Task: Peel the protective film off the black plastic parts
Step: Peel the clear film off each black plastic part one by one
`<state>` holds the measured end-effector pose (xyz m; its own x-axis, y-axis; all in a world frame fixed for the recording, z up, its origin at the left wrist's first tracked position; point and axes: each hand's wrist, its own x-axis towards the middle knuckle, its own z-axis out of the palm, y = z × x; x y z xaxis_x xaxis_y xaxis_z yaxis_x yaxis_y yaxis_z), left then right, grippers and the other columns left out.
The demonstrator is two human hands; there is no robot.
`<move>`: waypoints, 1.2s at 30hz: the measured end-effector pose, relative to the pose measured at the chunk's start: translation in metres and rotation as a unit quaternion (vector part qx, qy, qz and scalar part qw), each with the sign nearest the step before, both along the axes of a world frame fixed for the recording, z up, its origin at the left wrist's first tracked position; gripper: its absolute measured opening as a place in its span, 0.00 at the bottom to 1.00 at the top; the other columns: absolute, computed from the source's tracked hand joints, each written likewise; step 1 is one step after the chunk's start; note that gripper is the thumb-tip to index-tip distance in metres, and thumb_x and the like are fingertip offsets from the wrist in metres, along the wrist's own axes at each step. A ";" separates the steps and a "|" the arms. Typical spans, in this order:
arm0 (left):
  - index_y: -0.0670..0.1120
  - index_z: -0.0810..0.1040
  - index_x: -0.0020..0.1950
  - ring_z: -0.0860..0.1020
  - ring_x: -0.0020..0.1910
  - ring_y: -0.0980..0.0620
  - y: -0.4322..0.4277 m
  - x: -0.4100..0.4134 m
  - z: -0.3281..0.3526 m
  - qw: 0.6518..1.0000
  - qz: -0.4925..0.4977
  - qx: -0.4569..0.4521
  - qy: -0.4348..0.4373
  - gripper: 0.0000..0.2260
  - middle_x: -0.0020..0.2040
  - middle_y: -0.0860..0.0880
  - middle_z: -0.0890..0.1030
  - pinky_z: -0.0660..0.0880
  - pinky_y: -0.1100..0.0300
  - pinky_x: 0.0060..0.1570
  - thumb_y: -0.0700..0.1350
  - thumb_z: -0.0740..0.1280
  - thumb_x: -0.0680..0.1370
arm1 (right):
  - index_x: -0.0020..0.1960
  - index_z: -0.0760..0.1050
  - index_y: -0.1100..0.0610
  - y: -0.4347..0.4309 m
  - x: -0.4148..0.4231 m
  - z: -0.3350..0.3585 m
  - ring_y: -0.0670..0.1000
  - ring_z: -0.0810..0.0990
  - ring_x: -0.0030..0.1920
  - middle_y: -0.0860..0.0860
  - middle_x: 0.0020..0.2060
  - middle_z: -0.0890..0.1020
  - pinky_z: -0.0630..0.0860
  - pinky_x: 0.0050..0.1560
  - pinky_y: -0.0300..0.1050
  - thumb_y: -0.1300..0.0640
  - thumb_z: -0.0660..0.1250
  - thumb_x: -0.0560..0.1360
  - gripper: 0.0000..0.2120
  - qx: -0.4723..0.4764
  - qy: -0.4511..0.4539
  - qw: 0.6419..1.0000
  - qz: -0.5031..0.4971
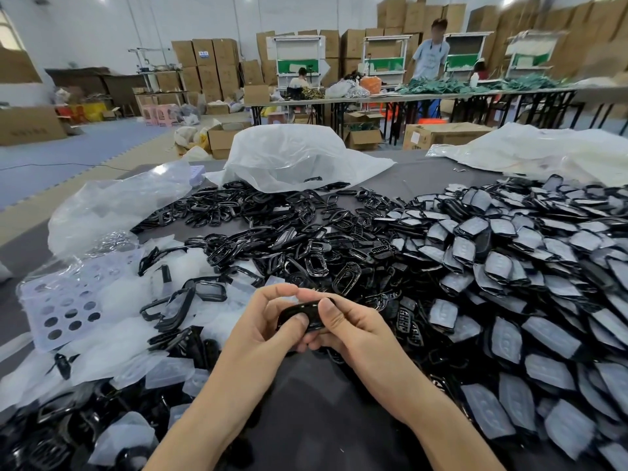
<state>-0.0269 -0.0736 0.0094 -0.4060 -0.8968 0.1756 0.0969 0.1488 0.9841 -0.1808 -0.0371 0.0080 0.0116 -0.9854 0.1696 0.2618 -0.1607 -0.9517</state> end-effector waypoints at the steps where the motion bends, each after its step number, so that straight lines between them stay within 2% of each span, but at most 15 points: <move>1: 0.56 0.77 0.55 0.81 0.43 0.48 0.000 0.001 0.000 1.000 -0.005 0.005 -0.001 0.10 0.48 0.47 0.83 0.79 0.54 0.52 0.44 0.68 0.76 | 0.65 0.79 0.58 0.001 0.000 0.001 0.55 0.82 0.46 0.56 0.46 0.84 0.78 0.48 0.41 0.53 0.61 0.80 0.18 0.000 0.005 1.000 0.000; 3: 0.59 0.77 0.54 0.79 0.39 0.55 -0.001 0.002 0.000 0.997 0.029 -0.044 -0.058 0.11 0.45 0.51 0.83 0.78 0.59 0.45 0.42 0.68 0.79 | 0.64 0.80 0.57 0.001 0.000 0.001 0.52 0.83 0.45 0.55 0.45 0.85 0.78 0.49 0.41 0.55 0.62 0.81 0.16 -0.004 0.032 0.999 -0.008; 5: 0.63 0.76 0.53 0.77 0.34 0.60 -0.001 0.001 -0.002 0.979 0.099 -0.121 -0.132 0.14 0.41 0.56 0.81 0.72 0.67 0.39 0.42 0.70 0.78 | 0.61 0.82 0.55 0.001 0.001 -0.001 0.48 0.84 0.44 0.50 0.43 0.86 0.79 0.49 0.39 0.60 0.63 0.82 0.11 -0.013 0.076 0.996 -0.036; 8: 0.64 0.77 0.52 0.79 0.41 0.60 0.002 -0.002 -0.003 0.953 0.167 -0.179 -0.176 0.16 0.42 0.63 0.81 0.70 0.74 0.40 0.42 0.72 0.76 | 0.54 0.84 0.49 -0.001 0.003 -0.002 0.46 0.84 0.41 0.48 0.40 0.86 0.79 0.46 0.36 0.63 0.66 0.80 0.12 -0.026 0.111 0.991 -0.070; 11: 0.65 0.79 0.51 0.80 0.43 0.60 0.000 -0.002 -0.006 0.952 0.181 -0.184 -0.165 0.16 0.42 0.64 0.82 0.71 0.74 0.41 0.41 0.71 0.77 | 0.51 0.85 0.44 -0.002 0.002 -0.003 0.47 0.85 0.40 0.49 0.40 0.87 0.79 0.44 0.36 0.62 0.68 0.80 0.14 -0.033 0.116 0.989 -0.083; 14: 0.67 0.78 0.54 0.81 0.44 0.60 -0.002 -0.001 -0.006 0.957 0.176 -0.174 -0.155 0.14 0.44 0.63 0.83 0.72 0.72 0.41 0.45 0.68 0.79 | 0.52 0.84 0.43 -0.003 0.000 -0.005 0.47 0.86 0.40 0.50 0.39 0.87 0.79 0.43 0.35 0.60 0.69 0.79 0.12 -0.029 0.130 0.987 -0.087; 18: 0.65 0.74 0.58 0.79 0.45 0.65 -0.008 0.008 -0.008 0.934 0.212 -0.197 -0.208 0.09 0.45 0.65 0.82 0.70 0.74 0.41 0.51 0.63 0.81 | 0.51 0.83 0.45 -0.009 -0.007 -0.010 0.48 0.86 0.40 0.50 0.38 0.87 0.79 0.43 0.36 0.60 0.68 0.80 0.11 -0.012 0.125 0.977 -0.173; 22: 0.60 0.74 0.61 0.77 0.47 0.63 -0.027 0.013 -0.011 0.890 0.222 -0.231 -0.324 0.09 0.49 0.62 0.80 0.70 0.67 0.43 0.52 0.62 0.82 | 0.50 0.81 0.45 -0.012 -0.019 -0.011 0.47 0.86 0.40 0.48 0.40 0.87 0.80 0.41 0.35 0.59 0.67 0.81 0.09 0.008 0.058 0.963 -0.264; 25: 0.52 0.74 0.65 0.76 0.51 0.56 -0.046 0.003 -0.011 0.827 0.176 -0.253 -0.470 0.13 0.58 0.56 0.76 0.73 0.61 0.48 0.53 0.62 0.82 | 0.51 0.81 0.46 -0.012 -0.021 -0.012 0.46 0.86 0.40 0.48 0.40 0.87 0.79 0.39 0.33 0.58 0.67 0.81 0.08 0.008 0.036 0.955 -0.294; 28: 0.53 0.72 0.66 0.79 0.51 0.50 -0.057 -0.009 -0.008 0.779 0.137 -0.228 -0.568 0.16 0.58 0.53 0.75 0.76 0.54 0.50 0.59 0.61 0.81 | 0.52 0.81 0.46 -0.012 -0.022 -0.011 0.46 0.86 0.40 0.48 0.40 0.87 0.78 0.39 0.33 0.58 0.67 0.81 0.08 0.006 0.031 0.953 -0.300; 32: 0.55 0.71 0.51 0.77 0.43 0.54 -0.056 -0.008 -0.008 0.800 0.162 -0.228 -0.530 0.05 0.48 0.56 0.76 0.77 0.54 0.43 0.56 0.62 0.81 | 0.52 0.81 0.45 -0.012 -0.022 -0.012 0.46 0.86 0.40 0.45 0.40 0.87 0.78 0.39 0.32 0.58 0.67 0.81 0.08 0.007 0.041 0.952 -0.305; 33: 0.56 0.69 0.46 0.77 0.40 0.56 -0.053 -0.006 -0.010 0.812 0.173 -0.229 -0.508 0.06 0.44 0.56 0.77 0.77 0.54 0.41 0.55 0.62 0.81 | 0.52 0.81 0.45 -0.012 -0.021 -0.011 0.46 0.86 0.40 0.45 0.40 0.87 0.78 0.40 0.33 0.58 0.67 0.81 0.08 0.007 0.045 0.952 -0.304; 36: 0.55 0.71 0.42 0.77 0.33 0.55 -0.045 0.004 -0.015 0.879 0.181 -0.203 -0.391 0.09 0.35 0.53 0.80 0.77 0.54 0.38 0.54 0.59 0.81 | 0.51 0.81 0.46 -0.012 -0.018 -0.011 0.47 0.86 0.42 0.45 0.41 0.87 0.79 0.40 0.34 0.59 0.67 0.81 0.08 0.006 0.046 0.956 -0.289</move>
<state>-0.0226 -0.1182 -0.0059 -0.2466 -0.9198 0.3053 -0.7117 0.3857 0.5872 -0.1984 -0.0494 -0.0025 -0.5204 -0.8341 0.1830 0.0472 -0.2421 -0.9691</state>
